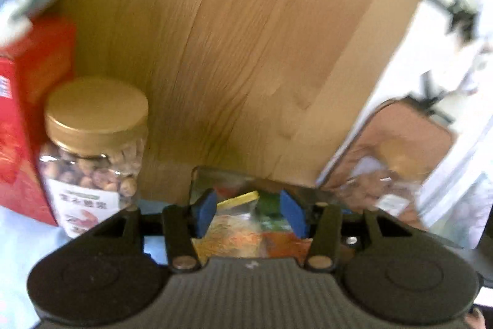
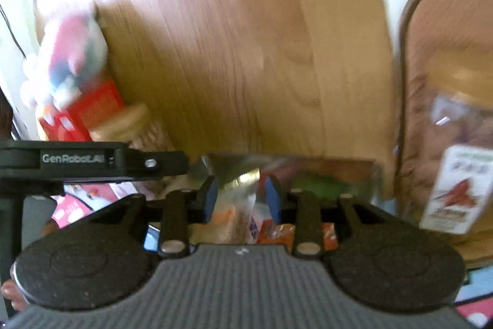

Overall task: Organize snacks
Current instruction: 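Lower the clear bag into the silver tin and open the gripper, then reach for and grasp the printed bag of nuts with left gripper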

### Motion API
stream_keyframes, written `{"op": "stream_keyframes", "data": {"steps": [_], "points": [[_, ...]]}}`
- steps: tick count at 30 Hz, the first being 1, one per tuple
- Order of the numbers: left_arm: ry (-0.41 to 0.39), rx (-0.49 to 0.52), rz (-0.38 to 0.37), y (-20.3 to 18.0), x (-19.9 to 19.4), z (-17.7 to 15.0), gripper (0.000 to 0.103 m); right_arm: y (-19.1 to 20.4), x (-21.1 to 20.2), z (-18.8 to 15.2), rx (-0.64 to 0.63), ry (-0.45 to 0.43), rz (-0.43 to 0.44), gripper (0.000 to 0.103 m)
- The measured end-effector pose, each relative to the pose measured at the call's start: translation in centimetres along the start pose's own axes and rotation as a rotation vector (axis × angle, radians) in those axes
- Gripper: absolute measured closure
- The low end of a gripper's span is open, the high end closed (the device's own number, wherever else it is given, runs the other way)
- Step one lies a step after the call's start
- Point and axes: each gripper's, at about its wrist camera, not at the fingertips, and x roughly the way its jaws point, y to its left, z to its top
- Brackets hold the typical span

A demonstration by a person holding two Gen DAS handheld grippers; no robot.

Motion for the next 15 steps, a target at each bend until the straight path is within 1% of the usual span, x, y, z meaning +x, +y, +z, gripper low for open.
{"op": "stream_keyframes", "data": {"steps": [2, 3, 5, 8, 10, 13, 15], "points": [[-0.041, 0.018, -0.046, -0.1, -3.3, -1.3, 0.056, 0.2, -3.9, -0.6, 0.016, -0.060, 0.035, 0.065], [-0.046, 0.026, -0.049, 0.1, -4.8, -2.3, 0.056, 0.3, -5.4, -1.2, 0.031, -0.070, 0.064, 0.064], [-0.020, 0.042, -0.037, 0.4, -6.9, -4.8, 0.056, 0.6, -8.6, -3.3, 0.061, -0.066, 0.136, 0.063], [0.040, 0.030, -0.013, 1.4, -9.0, -8.8, 0.056, 2.0, -10.9, -7.5, 0.075, -0.014, 0.176, 0.062], [0.074, 0.027, 0.013, 2.4, -10.1, -11.3, 0.056, 3.1, -12.1, -10.7, 0.062, 0.023, 0.174, 0.062], [0.080, 0.042, 0.077, 3.4, -12.4, -14.3, 0.056, 4.9, -13.0, -14.4, 0.049, 0.072, 0.165, 0.062], [0.082, 0.030, 0.085, 4.2, -13.8, -15.8, 0.056, 5.5, -13.7, -15.9, 0.090, 0.096, 0.195, 0.062]]}}
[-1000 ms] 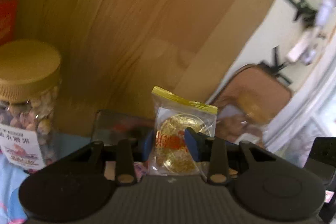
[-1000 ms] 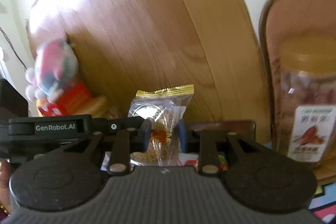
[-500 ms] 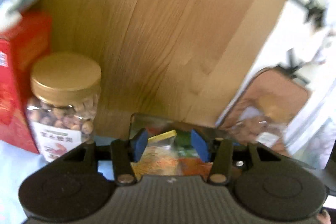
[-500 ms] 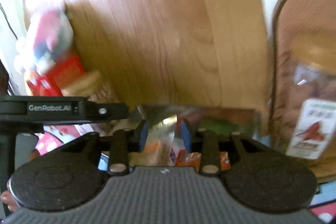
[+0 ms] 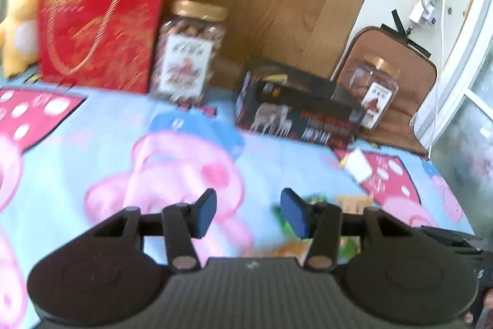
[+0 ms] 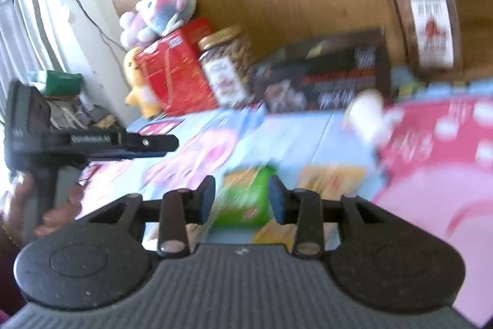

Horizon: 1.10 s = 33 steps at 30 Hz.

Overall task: Organize snacks
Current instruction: 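Reach for and grasp the printed bag of nuts with left gripper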

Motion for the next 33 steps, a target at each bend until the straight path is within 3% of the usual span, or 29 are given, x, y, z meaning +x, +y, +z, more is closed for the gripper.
{"op": "stream_keyframes", "data": {"steps": [5, 16, 20, 24, 26, 29, 33], "points": [[-0.004, -0.067, -0.008, 1.9, -2.5, -2.5, 0.056, 2.5, -0.8, -0.6, -0.077, 0.017, -0.005, 0.062], [0.078, -0.173, -0.112, 2.9, -2.4, -5.6, 0.056, 4.0, 1.2, -2.4, -0.062, 0.098, -0.009, 0.062], [0.087, -0.206, -0.151, 2.9, -1.6, -6.0, 0.047, 3.8, 3.0, -2.6, -0.030, 0.145, -0.034, 0.062], [0.081, -0.246, -0.185, 2.9, -1.4, -6.1, 0.036, 3.8, 4.2, -2.8, 0.015, 0.159, 0.024, 0.061], [0.078, -0.275, -0.197, 3.2, -1.5, -6.1, 0.026, 3.3, 4.6, -2.8, 0.073, 0.182, 0.060, 0.077], [0.068, -0.298, -0.198, 3.6, -2.0, -6.0, 0.026, 2.0, 4.5, -2.8, 0.209, 0.192, 0.155, 0.086], [0.068, -0.415, -0.311, 5.5, -2.2, -5.8, 0.024, 0.5, 3.9, -2.7, 0.378, 0.192, 0.280, 0.093]]}}
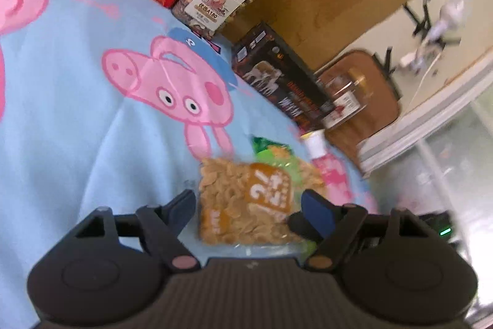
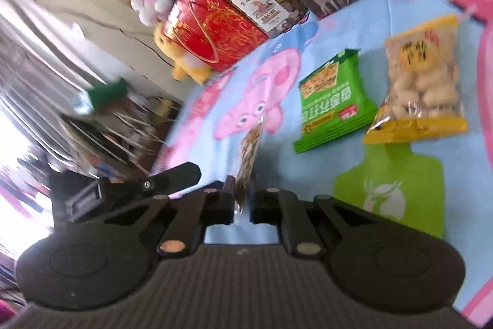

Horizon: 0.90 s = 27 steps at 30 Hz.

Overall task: Organize snacks
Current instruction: 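Reach for and grasp the printed bag of nuts with left gripper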

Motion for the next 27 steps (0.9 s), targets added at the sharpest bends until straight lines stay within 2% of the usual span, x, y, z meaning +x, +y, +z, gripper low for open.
{"op": "stream_keyframes", "data": {"steps": [4, 6, 8, 10, 13, 15, 18, 20, 22, 25, 26, 27], "points": [[0.013, -0.093, -0.076, 1.1, 0.1, 0.2, 0.023, -0.9, 0.0, -0.2, 0.115, 0.018, 0.103, 0.094], [0.003, -0.113, -0.115, 1.3, 0.0, 0.2, 0.031, -0.9, -0.1, 0.1, 0.129, 0.025, 0.126, 0.094], [0.011, -0.133, -0.184, 1.4, 0.1, 0.3, 0.043, -0.9, -0.2, 0.1, 0.134, 0.029, 0.135, 0.094], [0.027, -0.153, -0.246, 1.2, 0.3, 0.3, 0.043, -1.3, -0.3, 0.4, 0.152, 0.036, 0.151, 0.094], [-0.002, -0.111, -0.199, 0.5, 0.0, 0.9, 0.043, -1.1, -0.7, 1.1, 0.153, 0.018, 0.167, 0.094], [-0.034, -0.097, -0.163, 0.6, -0.7, 1.3, 0.040, -0.7, -1.4, 1.5, 0.117, -0.016, 0.147, 0.094], [-0.041, -0.096, -0.102, 1.1, -1.2, 1.5, 0.039, -1.2, -2.5, 1.5, 0.113, -0.047, 0.114, 0.094], [-0.024, -0.107, -0.093, 1.4, -0.9, 1.4, 0.039, -1.5, -3.1, 1.3, 0.092, -0.057, 0.063, 0.094], [0.003, -0.114, -0.096, 1.6, -0.2, 1.2, 0.036, -1.1, -3.4, 0.9, 0.019, -0.065, -0.016, 0.094], [0.048, -0.103, -0.089, 1.6, 0.9, 0.8, 0.035, -0.8, -2.9, 0.6, -0.059, -0.022, -0.083, 0.085], [0.066, -0.099, -0.087, 1.5, 1.4, 0.6, 0.035, -0.8, -2.7, 0.5, -0.074, -0.006, -0.095, 0.074], [0.082, -0.097, -0.083, 1.5, 1.8, 0.3, 0.036, -0.9, -2.4, 0.6, -0.088, 0.003, -0.104, 0.068]]}}
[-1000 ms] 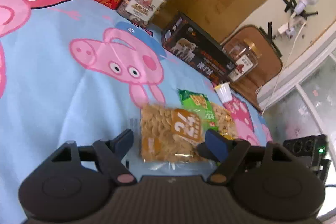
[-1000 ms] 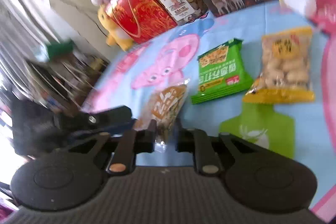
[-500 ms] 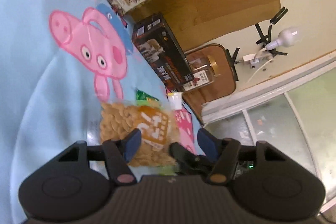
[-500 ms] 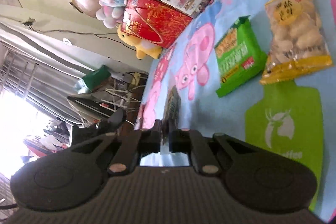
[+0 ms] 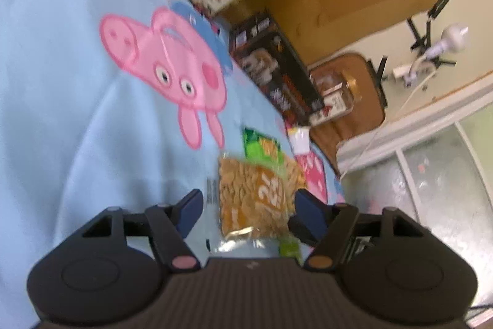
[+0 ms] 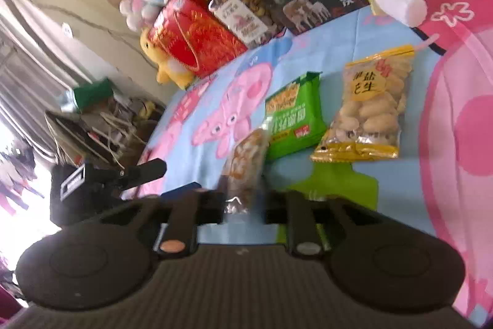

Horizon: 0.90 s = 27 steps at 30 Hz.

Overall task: Organize snacks
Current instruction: 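Reach for and grasp the printed bag of nuts with left gripper, then lift the nut bag, carry it into the silver tin, release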

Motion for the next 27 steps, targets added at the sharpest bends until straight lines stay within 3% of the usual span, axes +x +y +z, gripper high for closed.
{"op": "stream_keyframes", "data": {"steps": [1, 5, 7, 11, 16, 20, 21, 22, 23, 24, 27], "points": [[-0.002, 0.017, 0.005, -0.1, 0.2, -0.2, 0.035, 0.1, 0.4, 0.0, -0.017, 0.009, -0.012, 0.061], [-0.014, 0.076, -0.007, -0.4, 0.5, -0.5, 0.033, 1.1, 2.1, 0.0, -0.105, 0.014, -0.034, 0.064], [-0.021, 0.069, -0.009, -0.3, 0.3, -0.6, 0.033, 1.4, 2.9, 0.0, -0.110, 0.024, -0.024, 0.077], [-0.004, 0.010, -0.072, 0.4, -0.3, -0.4, 0.033, -0.4, 2.2, 0.3, 0.076, 0.023, 0.140, 0.091], [-0.062, 0.013, -0.135, -0.4, -1.9, 0.2, 0.032, -2.2, 0.0, 0.8, 0.260, -0.042, 0.307, 0.092], [-0.045, 0.054, -0.199, -2.5, -1.4, 0.9, 0.032, -2.5, -1.7, 1.7, 0.289, -0.087, 0.378, 0.092], [-0.041, 0.072, -0.204, -3.1, -0.9, 1.1, 0.036, -2.3, -1.8, 1.9, 0.289, -0.089, 0.392, 0.092], [-0.027, 0.091, -0.210, -3.8, -0.3, 1.4, 0.056, -2.1, -1.8, 2.2, 0.290, -0.088, 0.408, 0.091], [0.000, 0.103, -0.212, -4.4, 0.6, 1.8, 0.068, -1.9, -1.8, 2.4, 0.283, -0.086, 0.419, 0.091], [0.012, 0.108, -0.204, -4.8, 1.2, 2.3, 0.072, -1.4, -1.7, 3.0, 0.265, -0.089, 0.410, 0.092], [0.029, 0.153, -0.197, -6.6, 3.0, 4.9, 0.073, -0.4, -2.9, 5.7, 0.154, -0.130, 0.315, 0.092]]}}
